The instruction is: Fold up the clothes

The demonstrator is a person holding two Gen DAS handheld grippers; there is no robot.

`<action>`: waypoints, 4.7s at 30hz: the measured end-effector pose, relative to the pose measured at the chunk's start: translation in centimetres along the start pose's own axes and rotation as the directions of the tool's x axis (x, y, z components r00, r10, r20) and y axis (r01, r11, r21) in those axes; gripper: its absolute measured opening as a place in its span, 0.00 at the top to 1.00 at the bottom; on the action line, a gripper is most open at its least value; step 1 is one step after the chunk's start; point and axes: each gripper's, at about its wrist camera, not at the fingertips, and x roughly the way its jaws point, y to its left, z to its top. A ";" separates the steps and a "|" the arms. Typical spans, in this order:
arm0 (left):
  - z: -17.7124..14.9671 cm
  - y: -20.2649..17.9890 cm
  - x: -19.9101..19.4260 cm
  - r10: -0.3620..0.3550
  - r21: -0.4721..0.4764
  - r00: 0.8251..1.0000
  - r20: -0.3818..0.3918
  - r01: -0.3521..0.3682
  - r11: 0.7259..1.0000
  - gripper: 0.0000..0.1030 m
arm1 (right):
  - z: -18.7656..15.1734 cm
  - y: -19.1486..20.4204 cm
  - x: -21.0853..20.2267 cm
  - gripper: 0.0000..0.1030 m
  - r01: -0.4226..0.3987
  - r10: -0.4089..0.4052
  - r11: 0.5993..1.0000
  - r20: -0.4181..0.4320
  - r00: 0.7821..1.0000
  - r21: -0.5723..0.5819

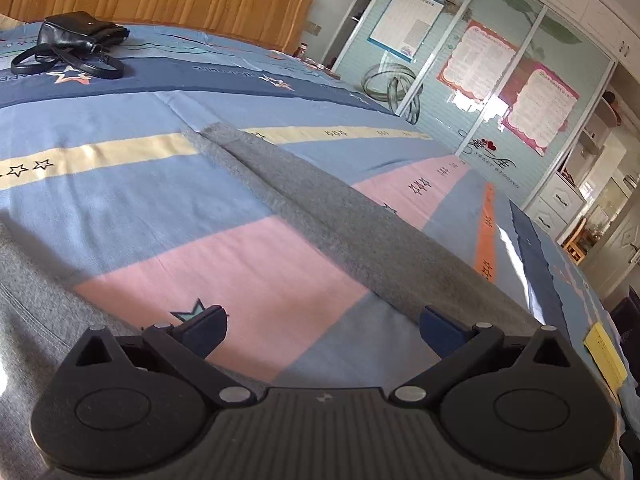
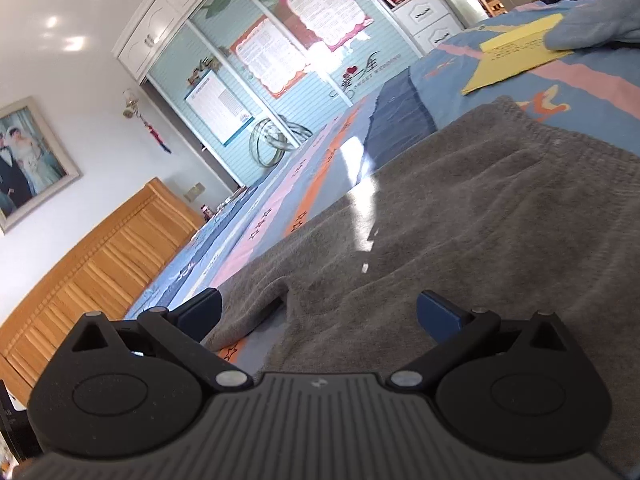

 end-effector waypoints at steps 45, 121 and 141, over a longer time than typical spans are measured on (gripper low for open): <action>12.3 -1.7 11.3 0.109 0.508 0.994 -0.008 -0.090 0.856 0.01 | -9.2 14.0 10.8 0.00 -0.339 0.338 0.941 -0.135 0.932 0.015; 20.6 4.2 21.4 0.186 0.556 0.981 -0.055 -0.125 0.822 0.15 | -9.1 13.3 11.3 0.00 -0.349 0.358 0.933 -0.136 0.924 0.086; 18.2 3.6 22.3 0.188 0.395 0.945 -0.267 -0.071 0.916 0.09 | -8.8 13.2 11.6 0.00 -0.356 0.368 0.929 -0.139 0.919 0.103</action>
